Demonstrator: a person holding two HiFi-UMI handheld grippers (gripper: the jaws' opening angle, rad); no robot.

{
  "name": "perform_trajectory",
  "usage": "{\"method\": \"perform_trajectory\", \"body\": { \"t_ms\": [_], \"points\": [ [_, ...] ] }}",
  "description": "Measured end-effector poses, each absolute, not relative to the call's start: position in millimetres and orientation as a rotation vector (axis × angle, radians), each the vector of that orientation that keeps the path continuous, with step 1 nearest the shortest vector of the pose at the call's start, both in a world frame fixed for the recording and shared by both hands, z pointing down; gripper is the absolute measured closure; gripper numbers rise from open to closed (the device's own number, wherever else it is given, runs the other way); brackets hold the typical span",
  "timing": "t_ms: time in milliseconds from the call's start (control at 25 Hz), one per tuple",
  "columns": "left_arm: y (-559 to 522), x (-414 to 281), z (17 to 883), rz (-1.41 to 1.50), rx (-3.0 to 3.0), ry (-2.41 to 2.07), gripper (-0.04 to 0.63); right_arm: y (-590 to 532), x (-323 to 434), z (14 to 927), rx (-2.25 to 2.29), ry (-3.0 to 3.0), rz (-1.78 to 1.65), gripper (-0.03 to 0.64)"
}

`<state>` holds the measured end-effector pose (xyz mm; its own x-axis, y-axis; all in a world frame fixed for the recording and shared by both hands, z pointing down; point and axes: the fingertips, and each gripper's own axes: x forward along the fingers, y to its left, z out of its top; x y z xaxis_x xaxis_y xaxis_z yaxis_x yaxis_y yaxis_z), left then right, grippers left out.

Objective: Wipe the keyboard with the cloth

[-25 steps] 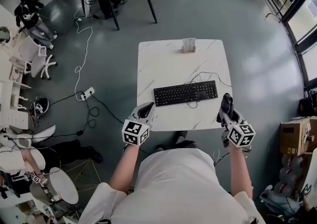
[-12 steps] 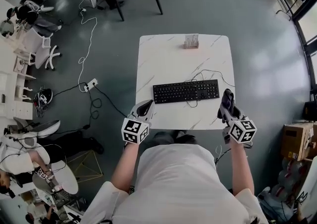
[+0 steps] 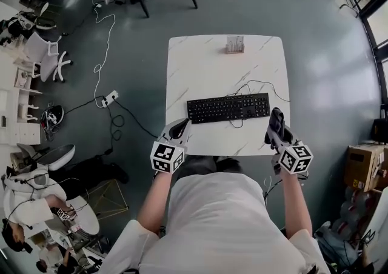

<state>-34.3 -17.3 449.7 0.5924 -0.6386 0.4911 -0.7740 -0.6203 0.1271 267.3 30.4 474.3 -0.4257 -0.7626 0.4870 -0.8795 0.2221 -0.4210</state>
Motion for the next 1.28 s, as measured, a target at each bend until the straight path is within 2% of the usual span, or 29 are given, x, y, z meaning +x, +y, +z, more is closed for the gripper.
{"method": "perform_trajectory", "body": {
  "t_ms": [360,1280],
  "points": [
    [-41,-57,488,0.654,2.479,-1.137,0.588,24,255,494,1.617,-2.229,0.992,0.457],
    [-66,-84,655,0.832,2.225,-0.872,0.586,-6,316,619,1.666,-1.784,1.061,0.457]
  ]
}}
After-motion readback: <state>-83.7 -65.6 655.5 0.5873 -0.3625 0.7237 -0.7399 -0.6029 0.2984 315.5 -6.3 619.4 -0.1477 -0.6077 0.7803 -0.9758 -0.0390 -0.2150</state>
